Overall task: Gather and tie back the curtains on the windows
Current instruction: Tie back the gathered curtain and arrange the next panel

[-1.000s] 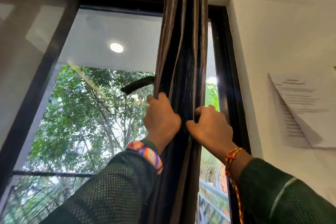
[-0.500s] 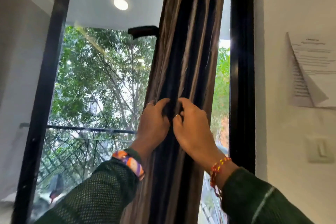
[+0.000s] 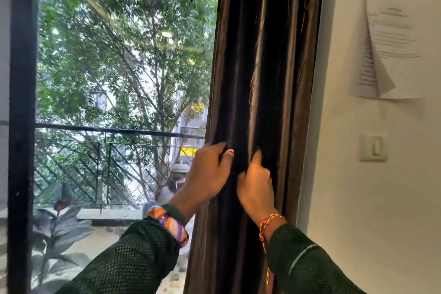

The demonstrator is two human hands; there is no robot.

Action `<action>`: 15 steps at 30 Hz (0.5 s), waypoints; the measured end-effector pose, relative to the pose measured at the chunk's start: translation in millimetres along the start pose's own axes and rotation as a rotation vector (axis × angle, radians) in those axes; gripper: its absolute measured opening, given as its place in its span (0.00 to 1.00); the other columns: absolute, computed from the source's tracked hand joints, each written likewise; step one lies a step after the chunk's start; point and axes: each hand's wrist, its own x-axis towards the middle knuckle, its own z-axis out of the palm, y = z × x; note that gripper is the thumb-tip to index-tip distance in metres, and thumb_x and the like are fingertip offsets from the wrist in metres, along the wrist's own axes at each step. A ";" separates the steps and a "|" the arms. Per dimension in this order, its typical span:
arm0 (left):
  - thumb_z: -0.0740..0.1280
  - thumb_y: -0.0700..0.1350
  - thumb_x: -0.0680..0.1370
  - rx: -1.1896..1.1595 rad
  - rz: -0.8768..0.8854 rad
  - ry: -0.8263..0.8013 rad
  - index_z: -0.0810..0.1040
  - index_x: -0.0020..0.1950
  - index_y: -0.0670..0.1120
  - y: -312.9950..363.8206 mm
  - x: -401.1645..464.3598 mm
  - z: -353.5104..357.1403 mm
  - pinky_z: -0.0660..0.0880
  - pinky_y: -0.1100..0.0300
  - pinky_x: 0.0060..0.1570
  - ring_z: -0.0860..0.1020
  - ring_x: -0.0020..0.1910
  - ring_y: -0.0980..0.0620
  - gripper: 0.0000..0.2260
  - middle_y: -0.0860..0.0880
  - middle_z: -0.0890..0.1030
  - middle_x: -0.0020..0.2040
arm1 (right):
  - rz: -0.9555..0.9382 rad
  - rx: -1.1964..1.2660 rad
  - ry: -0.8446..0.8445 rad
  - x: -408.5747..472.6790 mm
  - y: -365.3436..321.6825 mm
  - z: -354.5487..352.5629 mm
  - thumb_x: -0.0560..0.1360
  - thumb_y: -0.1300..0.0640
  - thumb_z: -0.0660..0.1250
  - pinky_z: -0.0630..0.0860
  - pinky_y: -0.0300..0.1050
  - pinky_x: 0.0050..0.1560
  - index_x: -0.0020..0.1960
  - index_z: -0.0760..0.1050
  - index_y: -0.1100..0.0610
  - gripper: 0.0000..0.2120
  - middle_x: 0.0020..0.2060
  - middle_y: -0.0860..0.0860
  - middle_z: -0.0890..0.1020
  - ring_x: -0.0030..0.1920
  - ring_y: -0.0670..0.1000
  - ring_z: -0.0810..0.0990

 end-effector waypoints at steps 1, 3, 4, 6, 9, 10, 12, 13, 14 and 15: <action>0.62 0.50 0.77 -0.021 0.009 -0.012 0.78 0.57 0.35 5.5 -3.1 5.0 0.66 0.62 0.51 0.78 0.55 0.42 0.19 0.36 0.80 0.54 | 0.008 -0.025 -0.010 -6.0 7.3 -1.4 0.76 0.66 0.57 0.74 0.53 0.55 0.76 0.47 0.61 0.33 0.56 0.62 0.78 0.57 0.63 0.77; 0.65 0.51 0.77 -0.061 0.006 -0.019 0.79 0.55 0.35 16.1 -7.0 13.5 0.66 0.64 0.45 0.78 0.53 0.43 0.19 0.37 0.81 0.52 | -0.018 -0.040 -0.019 -20.1 19.5 -3.9 0.75 0.67 0.58 0.75 0.53 0.55 0.76 0.50 0.61 0.32 0.56 0.61 0.79 0.57 0.62 0.78; 0.66 0.52 0.76 -0.077 -0.002 -0.023 0.80 0.54 0.37 20.6 -8.5 17.2 0.67 0.66 0.44 0.79 0.52 0.44 0.18 0.39 0.82 0.51 | -0.044 -0.030 -0.023 -28.9 23.6 -5.1 0.74 0.67 0.58 0.76 0.53 0.53 0.76 0.51 0.60 0.32 0.54 0.60 0.80 0.55 0.62 0.79; 0.69 0.58 0.72 -0.091 -0.018 -0.043 0.81 0.52 0.42 26.0 -10.5 26.1 0.73 0.63 0.45 0.80 0.48 0.48 0.20 0.44 0.83 0.48 | -0.095 -0.054 -0.030 -47.0 31.0 -5.8 0.76 0.64 0.58 0.77 0.54 0.51 0.76 0.53 0.58 0.30 0.51 0.58 0.81 0.52 0.62 0.80; 0.72 0.57 0.69 -0.039 -0.053 -0.018 0.82 0.49 0.44 35.1 -14.1 34.1 0.77 0.56 0.45 0.81 0.46 0.47 0.19 0.44 0.84 0.45 | -0.145 -0.200 -0.116 -74.8 34.2 -8.5 0.79 0.61 0.56 0.76 0.49 0.54 0.77 0.44 0.56 0.32 0.55 0.55 0.79 0.54 0.57 0.80; 0.72 0.52 0.70 -0.008 -0.061 0.003 0.81 0.48 0.42 37.9 -15.5 35.5 0.77 0.55 0.44 0.81 0.45 0.44 0.15 0.42 0.83 0.44 | -0.152 -0.238 -0.164 -83.8 33.7 -10.1 0.79 0.61 0.56 0.75 0.48 0.55 0.77 0.40 0.56 0.33 0.56 0.53 0.78 0.55 0.55 0.80; 0.67 0.43 0.72 0.040 -0.076 0.045 0.78 0.43 0.37 40.7 -17.1 35.1 0.73 0.56 0.38 0.79 0.43 0.39 0.08 0.38 0.81 0.41 | -0.190 -0.338 -0.189 -97.7 30.2 -18.5 0.78 0.58 0.60 0.76 0.47 0.51 0.77 0.43 0.56 0.35 0.54 0.52 0.80 0.53 0.54 0.81; 0.65 0.39 0.73 0.049 -0.080 0.062 0.76 0.42 0.36 40.8 -18.2 33.8 0.69 0.57 0.35 0.78 0.41 0.38 0.06 0.37 0.80 0.40 | -0.278 -0.369 -0.083 -100.7 30.0 -23.9 0.75 0.56 0.64 0.77 0.46 0.45 0.76 0.53 0.57 0.33 0.50 0.52 0.82 0.48 0.53 0.83; 0.63 0.37 0.73 0.047 -0.077 0.077 0.75 0.41 0.35 41.0 -20.0 31.0 0.65 0.59 0.34 0.78 0.40 0.38 0.05 0.36 0.79 0.39 | -0.368 -0.356 0.084 -100.4 30.8 -29.9 0.72 0.56 0.66 0.77 0.45 0.41 0.71 0.66 0.59 0.28 0.46 0.52 0.84 0.44 0.52 0.83; 0.63 0.36 0.73 0.039 -0.068 0.090 0.75 0.40 0.35 40.1 -21.2 28.2 0.62 0.60 0.33 0.77 0.39 0.38 0.04 0.35 0.79 0.38 | -0.480 -0.314 0.270 -97.5 31.3 -36.7 0.71 0.57 0.65 0.76 0.46 0.42 0.63 0.74 0.60 0.21 0.47 0.53 0.84 0.46 0.52 0.83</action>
